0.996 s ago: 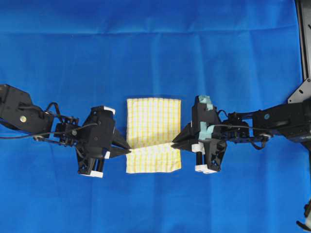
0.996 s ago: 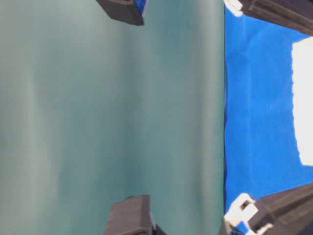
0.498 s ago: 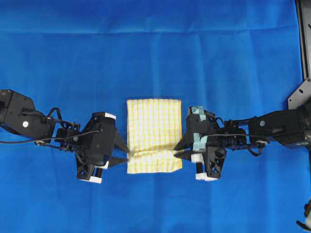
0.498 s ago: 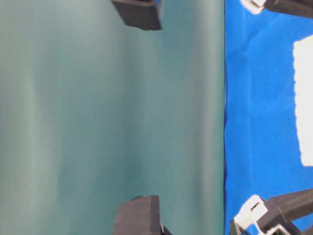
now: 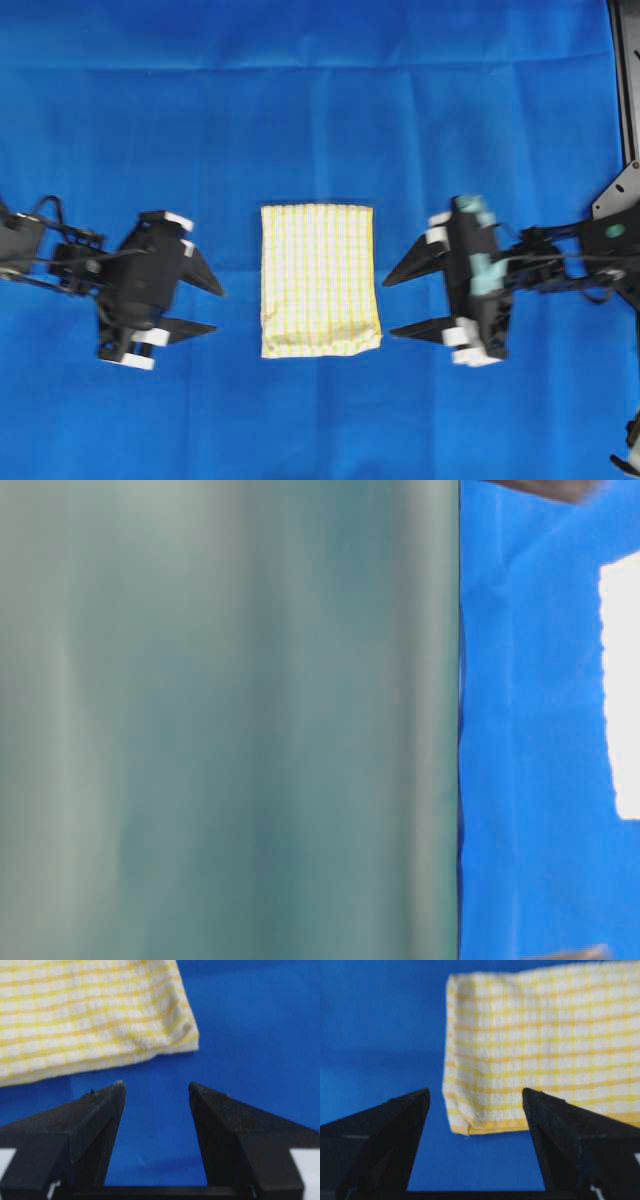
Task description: Fold the yellow towel.
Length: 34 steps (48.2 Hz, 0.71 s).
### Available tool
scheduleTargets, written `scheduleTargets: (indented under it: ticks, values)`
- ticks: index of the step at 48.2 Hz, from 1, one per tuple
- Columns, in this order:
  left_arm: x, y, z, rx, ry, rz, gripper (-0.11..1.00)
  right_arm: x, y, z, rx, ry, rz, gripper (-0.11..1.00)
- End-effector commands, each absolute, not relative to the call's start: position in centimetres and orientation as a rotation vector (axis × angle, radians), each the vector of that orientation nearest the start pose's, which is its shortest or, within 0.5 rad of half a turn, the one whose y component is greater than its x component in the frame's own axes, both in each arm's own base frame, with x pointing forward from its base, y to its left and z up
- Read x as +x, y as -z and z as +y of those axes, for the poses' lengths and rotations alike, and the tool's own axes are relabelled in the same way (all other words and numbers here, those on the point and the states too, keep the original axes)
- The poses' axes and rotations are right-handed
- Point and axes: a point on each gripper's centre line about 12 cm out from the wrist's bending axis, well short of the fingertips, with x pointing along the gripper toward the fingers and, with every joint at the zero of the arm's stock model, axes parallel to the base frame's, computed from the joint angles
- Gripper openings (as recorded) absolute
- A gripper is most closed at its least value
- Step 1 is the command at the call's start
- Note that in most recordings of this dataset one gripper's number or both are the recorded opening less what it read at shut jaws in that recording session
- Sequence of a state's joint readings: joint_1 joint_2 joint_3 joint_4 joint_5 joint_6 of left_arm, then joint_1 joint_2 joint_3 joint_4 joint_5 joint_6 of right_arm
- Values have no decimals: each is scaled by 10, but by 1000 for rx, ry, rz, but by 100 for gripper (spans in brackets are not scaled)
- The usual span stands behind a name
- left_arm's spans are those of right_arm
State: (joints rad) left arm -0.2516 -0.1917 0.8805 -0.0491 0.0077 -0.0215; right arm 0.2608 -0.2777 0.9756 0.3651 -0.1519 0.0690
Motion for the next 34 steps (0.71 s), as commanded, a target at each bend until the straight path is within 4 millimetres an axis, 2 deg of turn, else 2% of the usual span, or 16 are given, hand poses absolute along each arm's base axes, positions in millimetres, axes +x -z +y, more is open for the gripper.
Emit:
scheduleTargets:
  ticks: [1,12,18,25,34]
  values:
    - [298,-189,-77,9,223,626,46,285,-196,65,331,-86,511,74]
    - [250,-210,-65,-8,229,512,46,245,-223,42,297,-81,400,74]
    - [228,-221,-56,-14,224,432,46,229,-236,32,278,-75,367,74]
    - [205,-224,-46,-25,206,369,46,212,-241,19,243,-48,356,74]
    - [182,-220,-37,-32,191,315,46,190,-236,9,227,-19,321,74]
